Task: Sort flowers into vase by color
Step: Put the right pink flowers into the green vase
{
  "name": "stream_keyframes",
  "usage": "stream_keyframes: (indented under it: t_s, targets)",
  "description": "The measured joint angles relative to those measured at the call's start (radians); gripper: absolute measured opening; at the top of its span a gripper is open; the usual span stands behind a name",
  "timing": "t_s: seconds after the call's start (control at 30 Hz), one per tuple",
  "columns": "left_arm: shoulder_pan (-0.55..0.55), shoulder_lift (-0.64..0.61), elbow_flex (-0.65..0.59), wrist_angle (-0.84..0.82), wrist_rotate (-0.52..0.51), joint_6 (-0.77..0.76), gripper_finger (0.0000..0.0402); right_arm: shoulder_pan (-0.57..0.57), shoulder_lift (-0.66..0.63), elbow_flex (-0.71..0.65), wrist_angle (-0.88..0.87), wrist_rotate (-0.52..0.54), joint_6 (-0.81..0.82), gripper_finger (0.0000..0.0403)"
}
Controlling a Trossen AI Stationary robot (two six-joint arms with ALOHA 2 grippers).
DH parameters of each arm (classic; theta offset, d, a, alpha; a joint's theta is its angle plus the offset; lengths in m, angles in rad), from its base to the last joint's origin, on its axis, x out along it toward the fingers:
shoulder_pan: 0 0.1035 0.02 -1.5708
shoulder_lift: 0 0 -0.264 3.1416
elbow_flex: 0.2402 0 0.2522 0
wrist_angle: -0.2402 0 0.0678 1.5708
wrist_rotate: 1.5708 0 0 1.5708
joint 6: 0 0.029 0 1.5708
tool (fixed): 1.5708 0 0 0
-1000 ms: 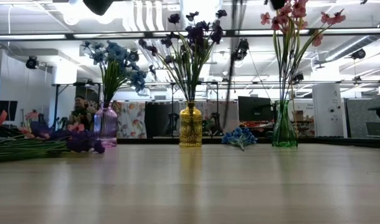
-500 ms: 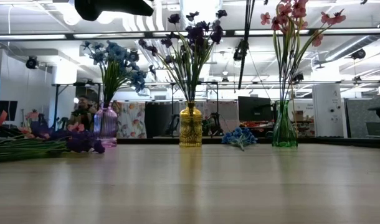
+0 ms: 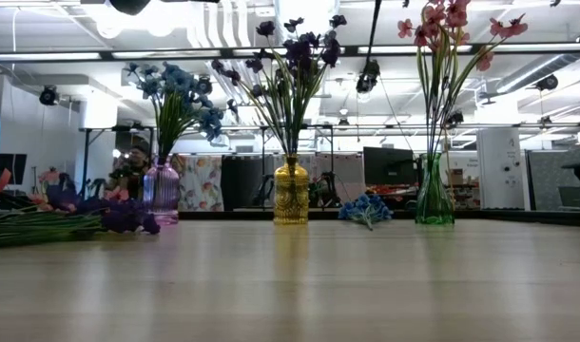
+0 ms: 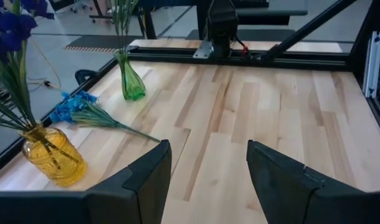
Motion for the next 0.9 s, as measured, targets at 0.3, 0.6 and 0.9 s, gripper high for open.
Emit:
stream_keyframes:
  t_s: [0.3,0.6,0.9]
  targets:
    - [0.001,-0.002,0.000,-0.015,-0.027,0.000,0.0194,-0.246,-0.030,0.100,-0.021,-0.100,-0.080,0.0018]
    - [0.002,-0.002,0.000,-0.015,-0.028,0.000,0.0194,-0.539,-0.055,0.122,-0.106,-0.185,-0.045,0.0018]
    - [0.002,-0.002,0.000,-0.017,-0.028,0.000,0.0194,-0.774,-0.094,0.122,-0.157,-0.318,0.002,0.0018]
